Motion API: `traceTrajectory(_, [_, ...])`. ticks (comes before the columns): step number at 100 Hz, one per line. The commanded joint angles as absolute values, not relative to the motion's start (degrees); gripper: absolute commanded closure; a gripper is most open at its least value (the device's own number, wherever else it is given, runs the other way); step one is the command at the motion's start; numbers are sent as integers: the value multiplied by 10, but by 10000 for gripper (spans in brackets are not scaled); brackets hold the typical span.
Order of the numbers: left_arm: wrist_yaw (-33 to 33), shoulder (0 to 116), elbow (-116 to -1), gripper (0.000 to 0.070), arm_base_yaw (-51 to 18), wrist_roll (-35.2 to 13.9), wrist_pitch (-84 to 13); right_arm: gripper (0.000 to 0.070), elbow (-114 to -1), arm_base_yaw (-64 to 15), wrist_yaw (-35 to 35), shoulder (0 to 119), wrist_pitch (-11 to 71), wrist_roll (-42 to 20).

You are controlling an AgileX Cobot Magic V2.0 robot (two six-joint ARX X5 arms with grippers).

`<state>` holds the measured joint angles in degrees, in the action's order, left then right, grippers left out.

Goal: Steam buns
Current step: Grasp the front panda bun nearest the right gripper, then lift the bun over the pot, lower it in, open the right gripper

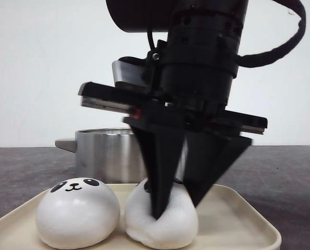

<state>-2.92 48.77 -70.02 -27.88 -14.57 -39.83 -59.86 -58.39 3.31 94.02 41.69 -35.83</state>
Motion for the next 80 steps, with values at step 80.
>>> traceTrajectory(80, [-17, 491, -710, 67, -282, -141, -390, 692, -833, -425, -40, 914, 362, -206])
